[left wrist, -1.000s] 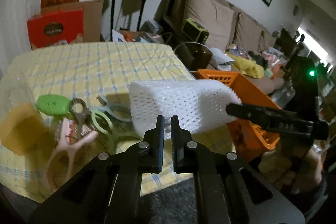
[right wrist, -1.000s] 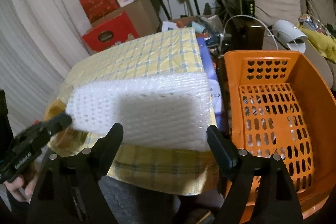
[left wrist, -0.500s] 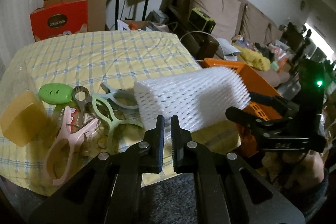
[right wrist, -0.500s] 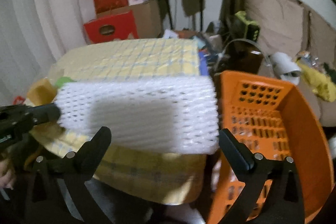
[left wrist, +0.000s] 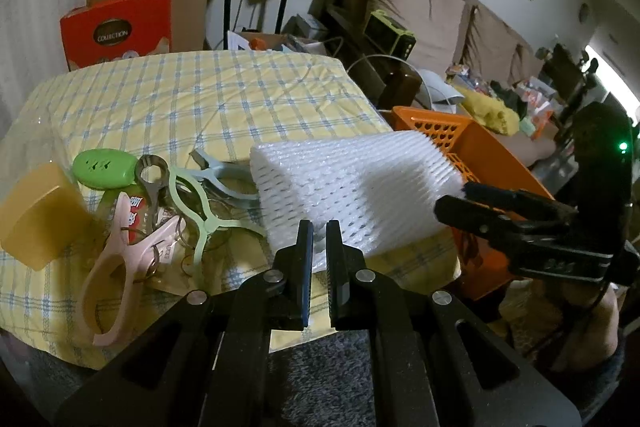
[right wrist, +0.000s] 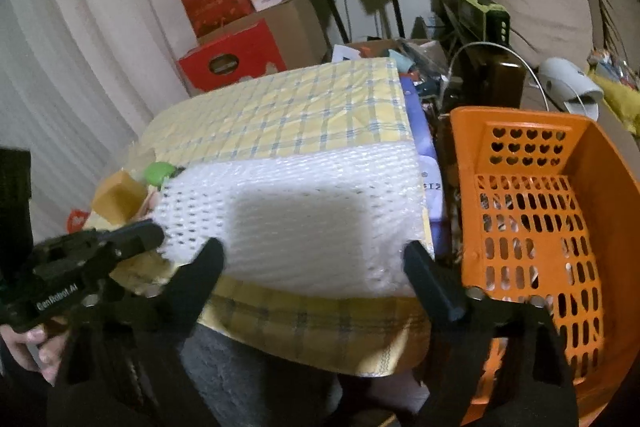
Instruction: Organize objects
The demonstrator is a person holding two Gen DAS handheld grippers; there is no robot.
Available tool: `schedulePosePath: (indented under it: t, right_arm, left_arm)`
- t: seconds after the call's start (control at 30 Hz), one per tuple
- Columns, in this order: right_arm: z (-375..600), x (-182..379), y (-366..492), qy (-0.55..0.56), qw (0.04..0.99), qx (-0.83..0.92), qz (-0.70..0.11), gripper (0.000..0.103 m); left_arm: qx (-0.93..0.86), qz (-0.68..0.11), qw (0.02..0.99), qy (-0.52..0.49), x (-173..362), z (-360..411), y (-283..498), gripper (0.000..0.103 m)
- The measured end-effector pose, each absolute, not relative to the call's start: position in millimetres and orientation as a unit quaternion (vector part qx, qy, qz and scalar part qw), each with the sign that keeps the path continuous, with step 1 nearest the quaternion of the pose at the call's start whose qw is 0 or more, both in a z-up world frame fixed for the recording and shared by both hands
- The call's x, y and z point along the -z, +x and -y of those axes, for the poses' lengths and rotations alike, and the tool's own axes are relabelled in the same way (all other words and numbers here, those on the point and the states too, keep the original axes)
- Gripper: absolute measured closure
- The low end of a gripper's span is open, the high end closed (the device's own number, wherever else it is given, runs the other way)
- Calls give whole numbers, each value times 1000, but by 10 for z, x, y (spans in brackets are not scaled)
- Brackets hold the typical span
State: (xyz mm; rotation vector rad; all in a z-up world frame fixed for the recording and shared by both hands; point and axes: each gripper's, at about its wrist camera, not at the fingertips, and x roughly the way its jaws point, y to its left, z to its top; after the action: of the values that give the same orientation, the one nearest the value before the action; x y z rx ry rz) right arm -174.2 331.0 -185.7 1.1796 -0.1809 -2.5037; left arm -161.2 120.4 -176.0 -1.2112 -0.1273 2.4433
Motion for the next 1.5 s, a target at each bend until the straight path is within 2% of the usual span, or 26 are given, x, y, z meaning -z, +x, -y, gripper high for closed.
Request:
schedulePosePath:
  t: [0.13, 0.2, 0.27, 0.37, 0.5, 0.63, 0.7, 0.77, 0.97, 1.17, 1.3, 1.37, 1.43, 1.5]
  right_arm:
    - [-3244, 1907, -1731, 429, 190, 882, 47, 63]
    - [-3226, 1939, -1736, 434, 197, 878, 48, 69]
    - [-3203, 1948, -1731, 433, 199, 878, 43, 81]
    - [-3212, 1914, -1709, 425, 204, 881, 46, 90]
    - [-3285, 1864, -1709, 418, 201, 884, 56, 90]
    - [-3387, 1862, -1757, 426, 193, 881, 66, 87]
    - [-3440, 1870, -1771, 432, 187, 880, 64, 81]
    - [-3498, 1854, -1777, 430, 176, 883, 61, 63]
    - [-3651, 1751, -1758, 408, 168, 893, 85, 30]
    - [-3492, 1797, -1752, 407, 181, 893, 63, 19]
    - [-3474, 1873, -1777, 414, 174, 891, 62, 18]
    - [-3517, 1887, -1788, 415, 169, 891, 72, 18]
    - [-3580, 1872, -1794, 412, 167, 892, 86, 18]
    - [-3656, 1854, -1798, 407, 173, 890, 107, 16]
  left_arm:
    - [-877, 40, 205, -434, 1774, -1231, -1594, 97]
    - [-877, 37, 203, -434, 1787, -1243, -1589, 97]
    - [-877, 36, 203, -435, 1800, -1244, -1583, 97]
    - [-876, 35, 203, -436, 1807, -1225, -1588, 97]
    - [-874, 27, 206, -440, 1814, -1111, -1640, 97]
    - [-869, 20, 183, -459, 1855, -958, -1702, 97]
    - [-869, 16, 167, -465, 1875, -906, -1722, 97]
    - [-867, 20, 168, -468, 1885, -869, -1715, 97]
    - [-863, 5, 186, -469, 1898, -970, -1664, 97]
    - [-858, -6, 200, -474, 1927, -1064, -1622, 97]
    - [-861, -3, 200, -468, 1889, -1052, -1616, 97]
    - [-864, 21, 196, -462, 1850, -988, -1638, 92]
    - [-865, 52, 204, -456, 1800, -909, -1661, 81]
    - [-866, 70, 208, -448, 1757, -866, -1663, 75]
